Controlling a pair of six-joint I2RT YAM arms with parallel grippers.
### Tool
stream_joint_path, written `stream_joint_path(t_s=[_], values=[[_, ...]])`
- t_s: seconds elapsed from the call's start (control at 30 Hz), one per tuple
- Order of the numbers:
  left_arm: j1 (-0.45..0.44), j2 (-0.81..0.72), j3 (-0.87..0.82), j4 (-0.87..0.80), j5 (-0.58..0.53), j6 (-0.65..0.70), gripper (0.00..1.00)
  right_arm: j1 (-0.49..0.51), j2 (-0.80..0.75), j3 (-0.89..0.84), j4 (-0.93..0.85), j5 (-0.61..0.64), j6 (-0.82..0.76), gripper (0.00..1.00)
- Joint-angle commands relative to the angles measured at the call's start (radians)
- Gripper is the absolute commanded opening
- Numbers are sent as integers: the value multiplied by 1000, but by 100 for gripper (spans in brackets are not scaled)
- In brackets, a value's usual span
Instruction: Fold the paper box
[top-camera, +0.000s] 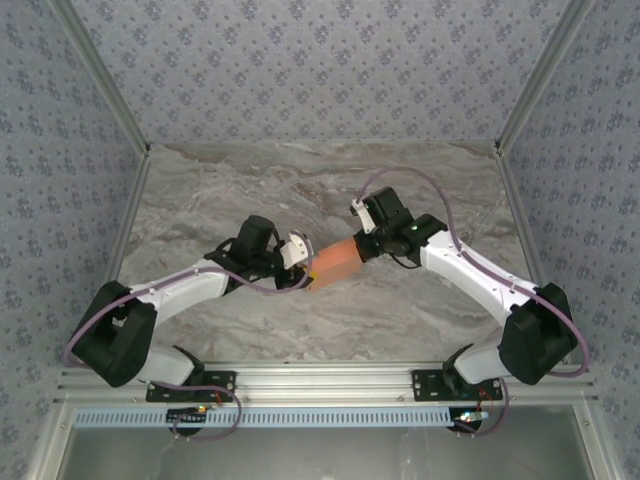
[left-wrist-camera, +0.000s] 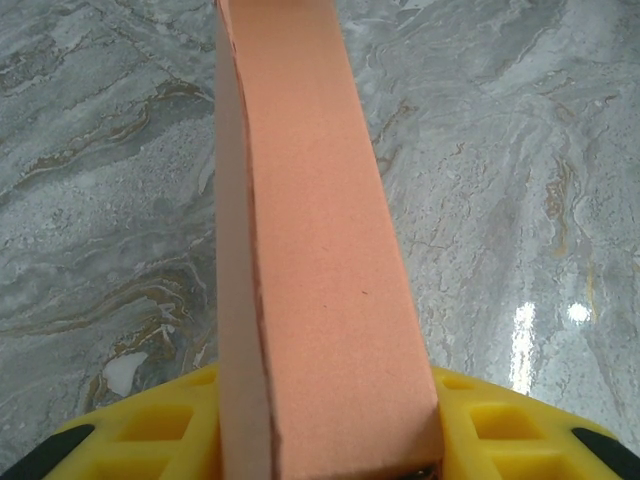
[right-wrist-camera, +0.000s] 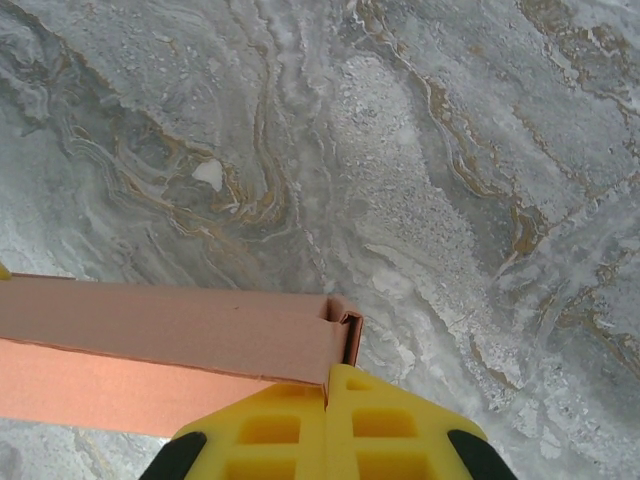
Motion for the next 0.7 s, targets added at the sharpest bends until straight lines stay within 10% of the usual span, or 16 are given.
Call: stream_joint_path(t_s=[0.0,0.67], values=[[-6,16,-8,52,-34,-31,32,9,-13,-37,24,37,44,5],[-13,99,-24,103,-60,-20,32,19,-96,-230,172,83,63,5]])
